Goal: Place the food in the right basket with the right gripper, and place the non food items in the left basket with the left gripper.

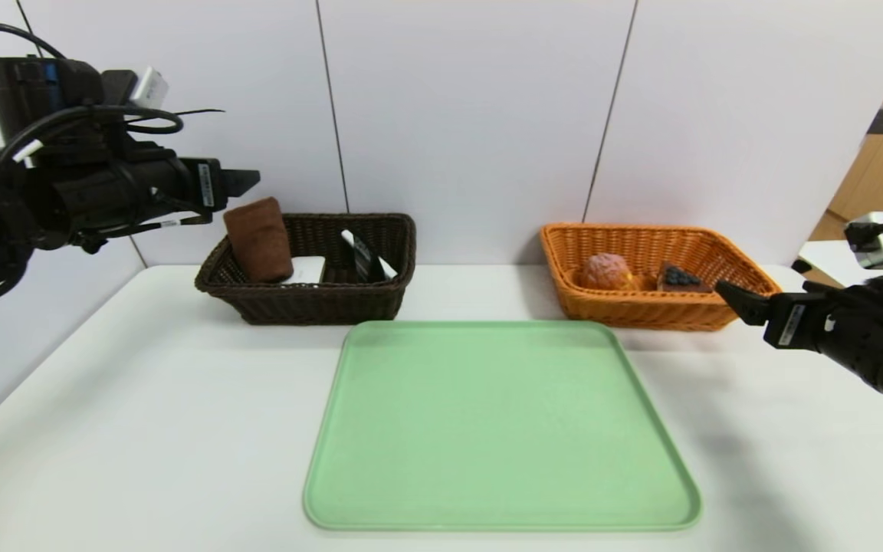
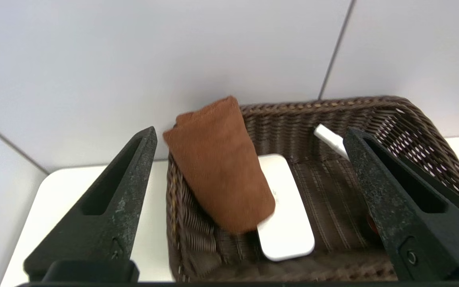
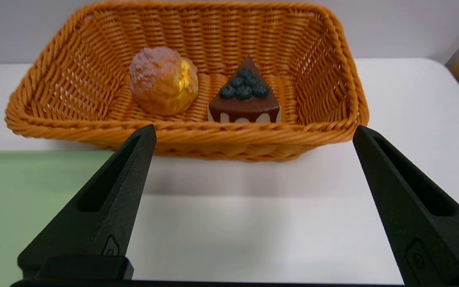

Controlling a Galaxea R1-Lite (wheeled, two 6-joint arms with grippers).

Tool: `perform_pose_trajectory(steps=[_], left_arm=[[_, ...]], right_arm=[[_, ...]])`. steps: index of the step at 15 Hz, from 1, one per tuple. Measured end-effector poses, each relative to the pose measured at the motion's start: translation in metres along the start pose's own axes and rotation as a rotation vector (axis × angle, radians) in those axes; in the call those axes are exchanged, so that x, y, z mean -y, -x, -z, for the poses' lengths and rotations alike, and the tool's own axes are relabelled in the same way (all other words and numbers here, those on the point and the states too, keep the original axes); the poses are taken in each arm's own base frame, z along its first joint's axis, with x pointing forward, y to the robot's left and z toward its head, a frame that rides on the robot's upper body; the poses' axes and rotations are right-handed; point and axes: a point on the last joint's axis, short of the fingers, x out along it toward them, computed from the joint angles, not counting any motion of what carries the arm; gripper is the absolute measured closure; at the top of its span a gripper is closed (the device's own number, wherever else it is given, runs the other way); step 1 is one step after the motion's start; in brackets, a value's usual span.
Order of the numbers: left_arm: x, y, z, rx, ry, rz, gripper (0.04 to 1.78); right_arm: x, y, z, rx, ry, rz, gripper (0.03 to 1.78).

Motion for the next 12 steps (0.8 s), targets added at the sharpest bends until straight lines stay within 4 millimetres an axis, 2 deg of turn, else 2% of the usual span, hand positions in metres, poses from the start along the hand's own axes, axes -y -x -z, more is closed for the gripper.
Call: perform_pose_trajectory(steps=[3,6,12], left_arm=[[0.001,0.043,0.005,-0.003,-0.007,-0.003,0.15],[0.001,0.085,0.015,-0.002,-0.015,-0.011,0.15],[-0.004,0.166,0.049,0.092,-0.116,-0.075,0.13]], right_arm=[[0.000,0.011,-0.019,0.081,0.013,-0.004,0.11],[-0.002,0.032,-0.032,0.133,0.057,-0.011,0.11],[0.000,0.102,-0.049,0.173,0.072,-0.018,0.11]])
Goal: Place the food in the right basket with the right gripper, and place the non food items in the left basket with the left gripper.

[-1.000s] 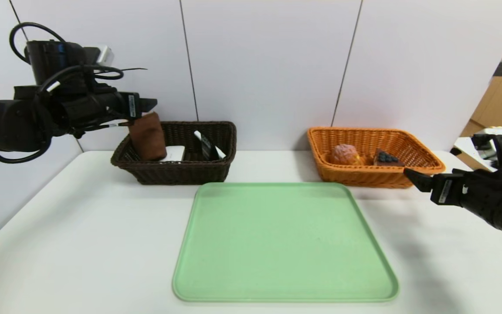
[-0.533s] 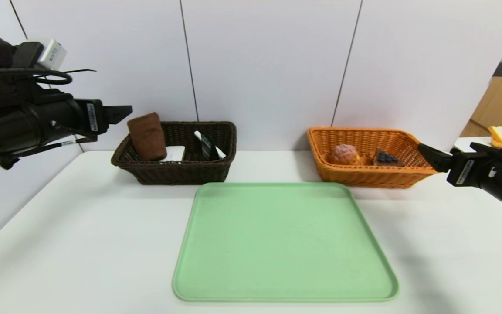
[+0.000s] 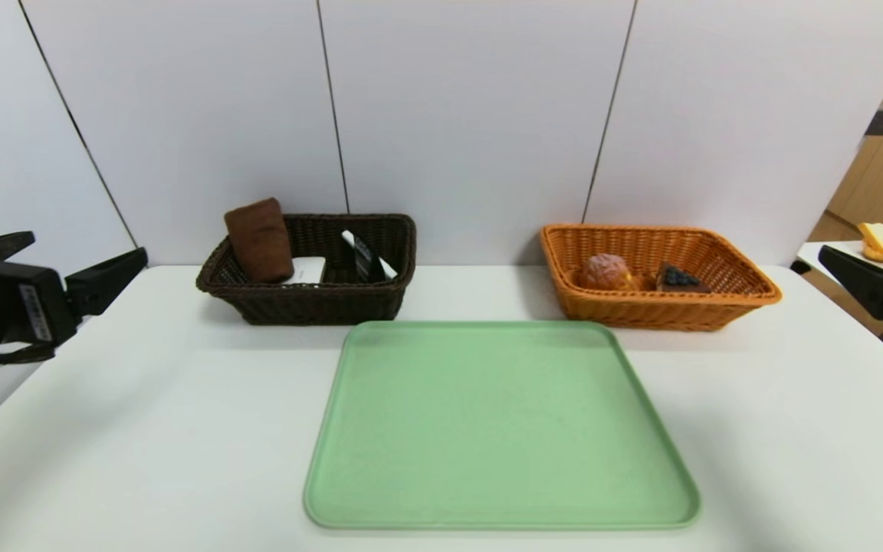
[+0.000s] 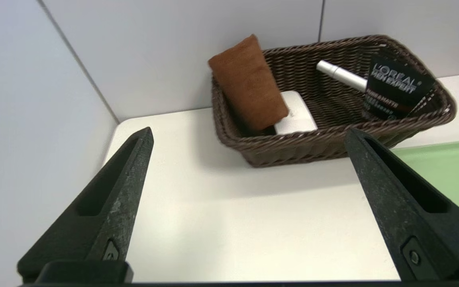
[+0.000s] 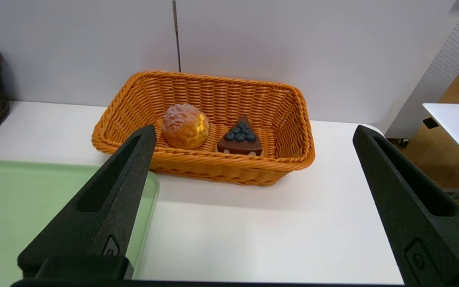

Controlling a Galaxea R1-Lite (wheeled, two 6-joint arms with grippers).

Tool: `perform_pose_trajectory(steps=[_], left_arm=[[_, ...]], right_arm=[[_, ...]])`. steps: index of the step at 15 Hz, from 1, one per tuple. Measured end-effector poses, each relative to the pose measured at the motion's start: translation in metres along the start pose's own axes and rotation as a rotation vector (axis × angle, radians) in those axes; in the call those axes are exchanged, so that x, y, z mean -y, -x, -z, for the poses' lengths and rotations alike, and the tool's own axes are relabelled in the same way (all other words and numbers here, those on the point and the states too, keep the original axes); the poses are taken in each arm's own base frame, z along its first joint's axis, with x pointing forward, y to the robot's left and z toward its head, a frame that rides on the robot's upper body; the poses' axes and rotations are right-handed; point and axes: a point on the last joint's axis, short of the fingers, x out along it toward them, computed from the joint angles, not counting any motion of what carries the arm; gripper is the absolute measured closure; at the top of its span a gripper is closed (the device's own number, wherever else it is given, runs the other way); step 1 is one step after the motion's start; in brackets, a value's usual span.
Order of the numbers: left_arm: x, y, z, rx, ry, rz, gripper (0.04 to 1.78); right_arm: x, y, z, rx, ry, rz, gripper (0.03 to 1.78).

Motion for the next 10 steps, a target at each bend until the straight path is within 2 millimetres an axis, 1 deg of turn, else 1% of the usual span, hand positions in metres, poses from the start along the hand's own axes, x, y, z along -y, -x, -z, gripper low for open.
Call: perform_pose_trajectory(steps=[2,5,8,10], left_arm=[[-0.004,0.025,0.011,0.016,-0.028,-0.036,0.13],[-0.004,0.053,0.029,0.027,-0.024,-0.063,0.13],[-0.001,0.077,0.053,0.028,-0.015,-0.045,0.13],[0.001,0.088,0.067,0.024,-0.003,-0.032,0.13]], right_arm=[[0.001,0.025,-0.004,0.005,-0.002,0.001,0.11],[0.004,0.060,-0.005,0.012,-0.004,0.014,0.11],[0.005,0.088,0.000,0.021,-0.005,0.031,0.11],[0.005,0.107,0.008,0.023,-0.015,0.035,0.11]])
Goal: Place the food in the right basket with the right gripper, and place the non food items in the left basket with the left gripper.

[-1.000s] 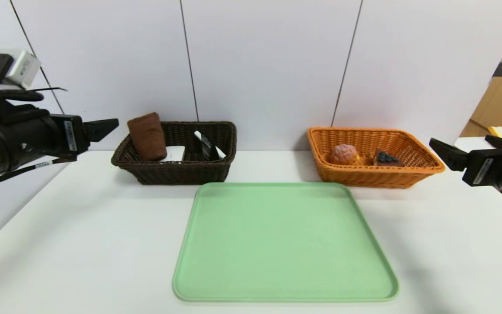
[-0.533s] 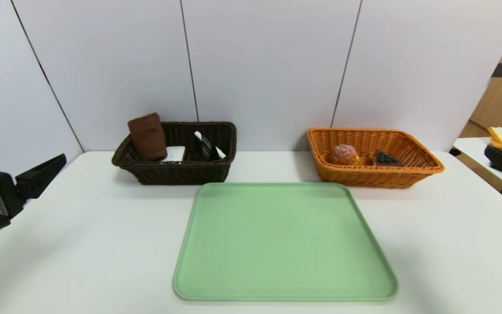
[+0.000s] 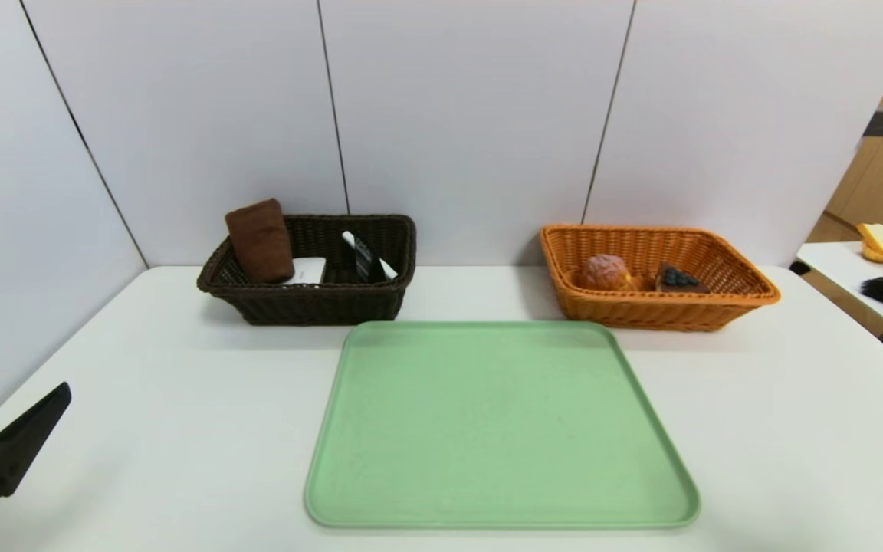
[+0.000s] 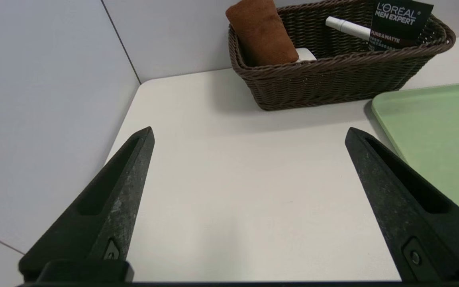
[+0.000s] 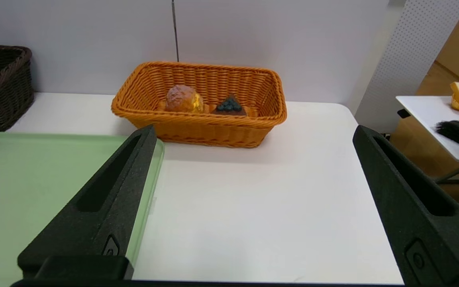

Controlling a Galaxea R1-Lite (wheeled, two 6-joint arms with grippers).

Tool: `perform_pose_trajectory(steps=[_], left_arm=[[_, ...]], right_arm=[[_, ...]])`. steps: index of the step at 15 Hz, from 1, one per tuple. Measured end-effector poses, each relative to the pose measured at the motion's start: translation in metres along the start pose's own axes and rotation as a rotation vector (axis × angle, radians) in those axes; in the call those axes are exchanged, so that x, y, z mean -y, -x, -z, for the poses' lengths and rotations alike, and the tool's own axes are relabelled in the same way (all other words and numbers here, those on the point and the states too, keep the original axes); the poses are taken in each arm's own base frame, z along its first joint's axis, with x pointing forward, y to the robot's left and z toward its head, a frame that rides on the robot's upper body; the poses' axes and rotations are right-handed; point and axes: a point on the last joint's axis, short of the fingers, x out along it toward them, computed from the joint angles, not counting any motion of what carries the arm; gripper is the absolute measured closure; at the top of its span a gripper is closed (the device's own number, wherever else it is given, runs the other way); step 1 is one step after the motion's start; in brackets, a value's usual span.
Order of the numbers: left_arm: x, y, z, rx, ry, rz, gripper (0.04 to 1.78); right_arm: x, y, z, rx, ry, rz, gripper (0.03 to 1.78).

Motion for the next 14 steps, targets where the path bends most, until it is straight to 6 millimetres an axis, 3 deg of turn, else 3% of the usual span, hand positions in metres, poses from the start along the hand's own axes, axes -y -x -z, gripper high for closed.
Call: perform_pose_trajectory(steps=[8,14], left_arm=[[0.007,0.034,0.040,0.029,0.038,0.056,0.13],[0.010,0.060,0.059,0.064,0.050,0.060,0.13]], right_arm=[[-0.001,0.050,0.038,0.026,-0.007,-0.018,0.11],[-0.002,0.081,0.067,0.023,-0.001,-0.052,0.11]])
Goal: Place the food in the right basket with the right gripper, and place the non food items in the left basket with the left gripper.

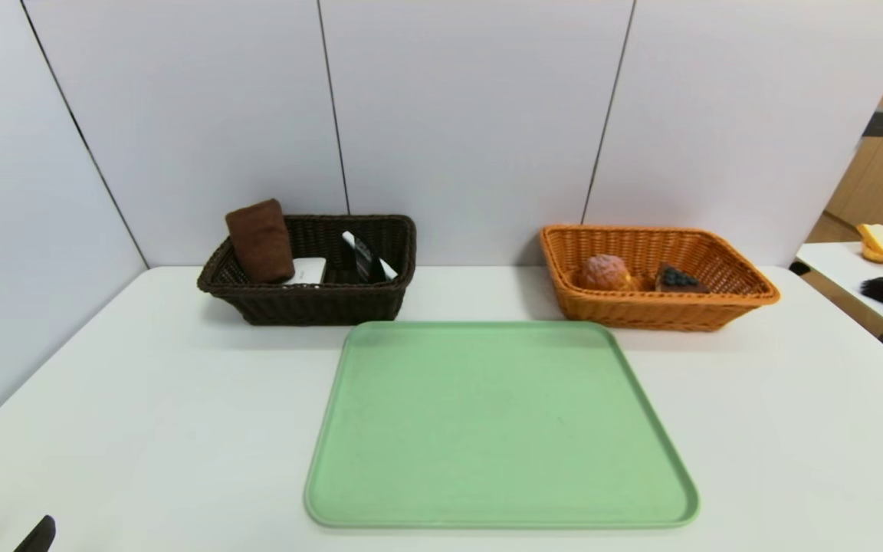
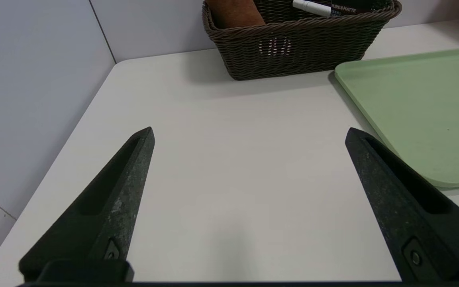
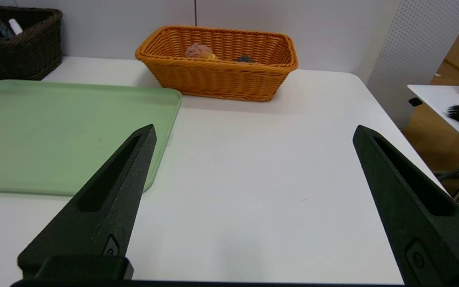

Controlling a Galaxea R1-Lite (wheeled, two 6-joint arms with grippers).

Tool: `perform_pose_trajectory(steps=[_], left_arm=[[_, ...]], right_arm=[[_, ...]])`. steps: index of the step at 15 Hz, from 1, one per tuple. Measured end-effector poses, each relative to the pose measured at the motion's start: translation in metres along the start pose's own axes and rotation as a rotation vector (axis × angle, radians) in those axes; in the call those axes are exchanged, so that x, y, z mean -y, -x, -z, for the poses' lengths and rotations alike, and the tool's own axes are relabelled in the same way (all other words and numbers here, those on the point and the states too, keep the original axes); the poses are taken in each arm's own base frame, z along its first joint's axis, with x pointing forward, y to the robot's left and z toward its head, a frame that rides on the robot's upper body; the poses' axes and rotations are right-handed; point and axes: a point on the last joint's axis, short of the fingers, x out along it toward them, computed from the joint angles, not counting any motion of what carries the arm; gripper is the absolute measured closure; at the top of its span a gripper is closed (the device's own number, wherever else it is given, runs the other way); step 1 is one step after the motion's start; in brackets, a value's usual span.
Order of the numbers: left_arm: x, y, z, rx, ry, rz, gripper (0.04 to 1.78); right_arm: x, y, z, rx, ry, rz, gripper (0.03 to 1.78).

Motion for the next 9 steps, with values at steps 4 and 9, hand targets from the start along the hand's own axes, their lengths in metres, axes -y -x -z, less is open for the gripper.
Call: perform_pose_trajectory(steps=[4,9], left_arm=[[0.003,0.022,0.009,-0.009,0.000,0.022,0.13],[0.004,0.033,0.023,0.034,-0.009,0.026,0.13]], right_arm=[[-0.001,0.014,0.016,-0.014,0.002,-0.004,0.11],[-0.002,0.013,0.029,-0.023,0.005,-0.001,0.11]])
